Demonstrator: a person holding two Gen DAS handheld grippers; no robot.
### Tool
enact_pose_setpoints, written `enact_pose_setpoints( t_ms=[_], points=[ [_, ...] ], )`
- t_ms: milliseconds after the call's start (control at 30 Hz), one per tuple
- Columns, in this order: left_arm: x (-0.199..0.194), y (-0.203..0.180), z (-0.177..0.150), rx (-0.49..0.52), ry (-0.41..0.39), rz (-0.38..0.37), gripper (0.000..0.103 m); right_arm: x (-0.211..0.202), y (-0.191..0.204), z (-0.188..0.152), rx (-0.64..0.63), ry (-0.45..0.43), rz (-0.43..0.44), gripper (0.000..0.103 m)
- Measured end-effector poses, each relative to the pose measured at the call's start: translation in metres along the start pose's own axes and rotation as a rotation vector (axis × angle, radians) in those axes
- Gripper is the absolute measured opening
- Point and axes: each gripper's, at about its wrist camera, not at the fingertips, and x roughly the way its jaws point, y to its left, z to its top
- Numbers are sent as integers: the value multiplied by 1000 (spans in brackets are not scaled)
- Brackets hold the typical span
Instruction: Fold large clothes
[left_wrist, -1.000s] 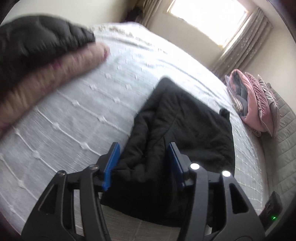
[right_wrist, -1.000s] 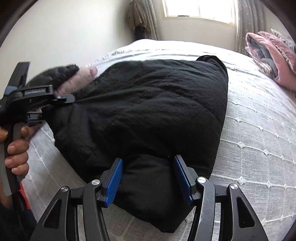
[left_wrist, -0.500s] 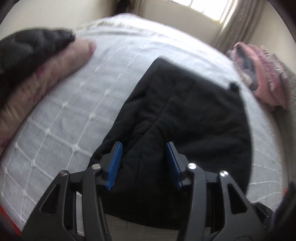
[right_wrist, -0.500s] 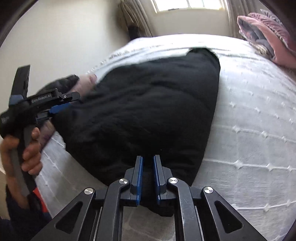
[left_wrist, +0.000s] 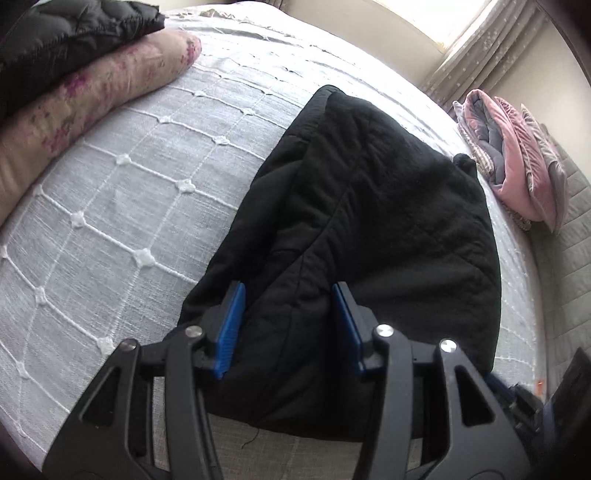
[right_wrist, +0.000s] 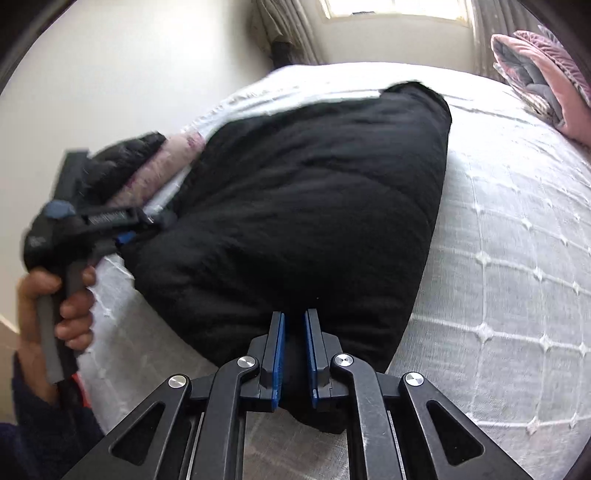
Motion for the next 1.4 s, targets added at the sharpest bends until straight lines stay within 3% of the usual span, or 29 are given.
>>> enact_pose_setpoints(
  t_ms=[100,233,367,500,567,633,667,800,933,1100,1267,1400],
  points=[
    [-1,-2,-1,-10,2,-5,52,-16,-6,21,7,-76,-33,14],
    [-1,-3,-3,-16,-2,0,52,-9,-39,74,137,-137,-33,17],
    [-1,-6,-3,-13,-2,4,52,25,-70,133,169,-99,-129,17],
    [0,-7,-3,-3,-4,11,52,73,-102,186,266,-58,-104,17],
    [1,-7,-1,0,-7,18,52,109,-105,198,252,24,-112,17],
    [2,-6,0,1,-5,26,52,148,-103,196,216,103,-142,16],
    [3,-6,1,1,-4,27,52,151,-100,197,208,86,-157,16],
    [2,-8,0,14,-12,42,52,144,-96,194,181,64,-177,17],
    [3,-9,0,20,-19,58,52,111,-90,183,190,33,-157,17],
    [2,-9,-1,20,-23,60,52,38,-44,131,83,2,-116,27],
    [1,-9,-2,17,-21,55,53,11,10,63,-23,34,-48,28],
    [-3,-9,-1,28,-26,48,53,44,29,26,-143,28,-207,28]
  ],
)
